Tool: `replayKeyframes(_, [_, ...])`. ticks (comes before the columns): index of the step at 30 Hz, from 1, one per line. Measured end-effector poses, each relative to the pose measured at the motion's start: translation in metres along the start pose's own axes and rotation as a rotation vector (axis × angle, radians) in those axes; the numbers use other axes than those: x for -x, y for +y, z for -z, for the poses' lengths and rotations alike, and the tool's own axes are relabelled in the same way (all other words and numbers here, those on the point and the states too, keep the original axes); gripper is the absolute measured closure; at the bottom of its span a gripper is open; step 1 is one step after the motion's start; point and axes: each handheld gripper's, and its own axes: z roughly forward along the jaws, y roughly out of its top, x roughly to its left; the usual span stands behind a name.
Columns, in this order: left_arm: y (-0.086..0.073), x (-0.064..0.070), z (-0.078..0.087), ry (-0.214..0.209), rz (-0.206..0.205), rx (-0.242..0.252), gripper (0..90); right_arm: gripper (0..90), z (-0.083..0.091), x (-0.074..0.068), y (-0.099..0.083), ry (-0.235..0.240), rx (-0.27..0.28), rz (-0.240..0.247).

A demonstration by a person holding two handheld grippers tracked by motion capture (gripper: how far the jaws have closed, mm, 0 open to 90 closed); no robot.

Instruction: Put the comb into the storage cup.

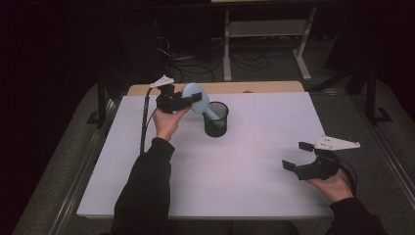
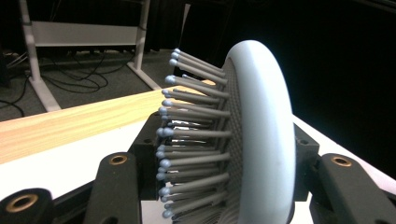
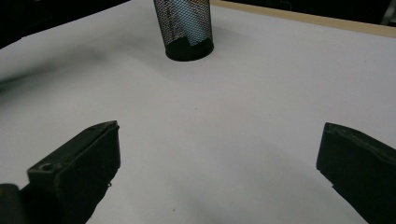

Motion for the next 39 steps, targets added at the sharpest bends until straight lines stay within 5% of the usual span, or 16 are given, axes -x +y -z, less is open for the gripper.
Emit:
replayKeyframes(10, [0.000,0.000,0.004,-0.006,-0.019,-0.019,42.7,0.0,0.001,0.001,0.000,0.001,0.002,0.000])
replayKeyframes(39, [0.002,0.004,0.034,-0.063,-0.103,-0.101,0.0,0.0,-0.001,0.001,-0.002,-0.004,-0.015,0.008])
